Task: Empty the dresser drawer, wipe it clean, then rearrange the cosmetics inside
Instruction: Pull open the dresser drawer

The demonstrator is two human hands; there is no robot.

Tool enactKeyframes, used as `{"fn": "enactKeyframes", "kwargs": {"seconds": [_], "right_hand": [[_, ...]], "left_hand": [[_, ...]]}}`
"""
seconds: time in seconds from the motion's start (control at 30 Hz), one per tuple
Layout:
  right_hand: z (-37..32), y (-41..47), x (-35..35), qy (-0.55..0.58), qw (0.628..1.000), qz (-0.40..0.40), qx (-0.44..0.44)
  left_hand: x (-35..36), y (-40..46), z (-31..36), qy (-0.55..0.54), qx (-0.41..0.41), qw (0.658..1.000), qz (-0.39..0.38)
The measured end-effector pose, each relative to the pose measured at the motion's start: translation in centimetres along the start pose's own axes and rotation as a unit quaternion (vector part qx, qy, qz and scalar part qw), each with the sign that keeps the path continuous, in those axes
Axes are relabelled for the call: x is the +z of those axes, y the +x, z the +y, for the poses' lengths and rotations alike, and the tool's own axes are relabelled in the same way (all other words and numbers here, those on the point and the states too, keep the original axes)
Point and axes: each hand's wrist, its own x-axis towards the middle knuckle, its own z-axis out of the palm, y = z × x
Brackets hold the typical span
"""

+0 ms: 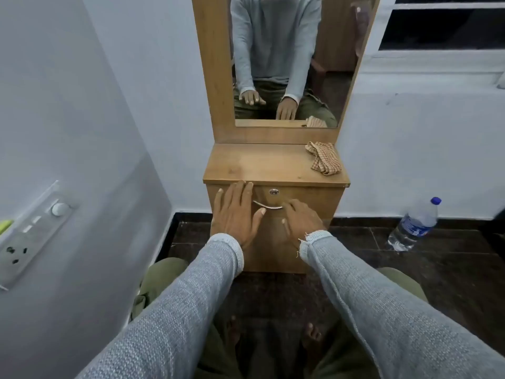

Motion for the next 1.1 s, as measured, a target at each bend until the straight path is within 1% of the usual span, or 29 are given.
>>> {"fn": "enactKeyframes", "kwargs": {"seconds": [0.03,0.1,0.13,0.2,0.37,0.53,0.63,0.67,0.7,0.77,0.83,0.87,0.9,0.97,1.1], "right_hand": [[-0.1,0.4,0.5,-0.004,1.0,-0.012,-0.002],[-0.2,1.4,1.6,-0.004,1.0,-0.013,-0.011],[-0.4,1.6,1.8,-0.012,0.999,-0.027,-0.014],[-0.4,3.1,2.6,-0.012,0.999,-0.047,-0.008],[-0.5,3.7,3.7,-0.01,0.996,-0.091,0.008],[-0.6,3.3,4.1,0.006,0.997,-0.08,0.012],[-0.9,2.9,3.3,0.009,0.995,-0.099,0.014],[-0.9,2.7,3.0,0.013,0.995,-0.095,0.013],[-0.7,2.4,2.7,0.018,0.997,-0.074,0.01],[-0.3,1.7,2.1,0.022,0.999,0.025,-0.009],[0.1,1.1,1.5,0.023,0.992,0.12,-0.03],[0.2,1.1,1.2,0.027,0.987,0.158,-0.031],[0.2,1.2,0.9,0.03,0.983,0.18,-0.027],[0.3,1.5,0.2,0.024,0.984,0.175,-0.016],[0.3,2.1,-0.3,0.014,0.992,0.122,-0.024]], "left_hand": [[0.3,0.1,-0.1,0.001,-0.003,1.0,-0.013],[1.1,0.2,-0.4,0.004,0.0,1.0,-0.016],[1.5,0.1,-0.6,0.005,0.002,1.0,-0.019],[2.4,0.6,-0.8,-0.002,0.004,1.0,-0.027],[3.6,0.4,-1.4,-0.023,0.003,0.999,-0.028],[4.7,0.3,-1.2,-0.032,0.002,0.999,-0.04],[4.6,0.2,-0.8,-0.036,0.001,0.999,-0.036],[4.6,0.3,-0.8,-0.038,0.002,0.999,-0.031],[4.4,0.2,-0.7,-0.038,0.004,0.999,-0.029],[4.3,0.3,-0.6,-0.036,0.008,0.999,-0.03],[4.1,0.4,-0.5,-0.032,0.013,0.999,-0.03],[4.0,0.4,-0.5,-0.029,0.015,0.999,-0.03],[3.9,0.5,-0.4,-0.027,0.016,0.999,-0.033],[3.8,0.7,-0.4,-0.016,0.02,0.999,-0.046],[3.4,0.8,-0.5,-0.012,0.019,0.998,-0.067]]}}
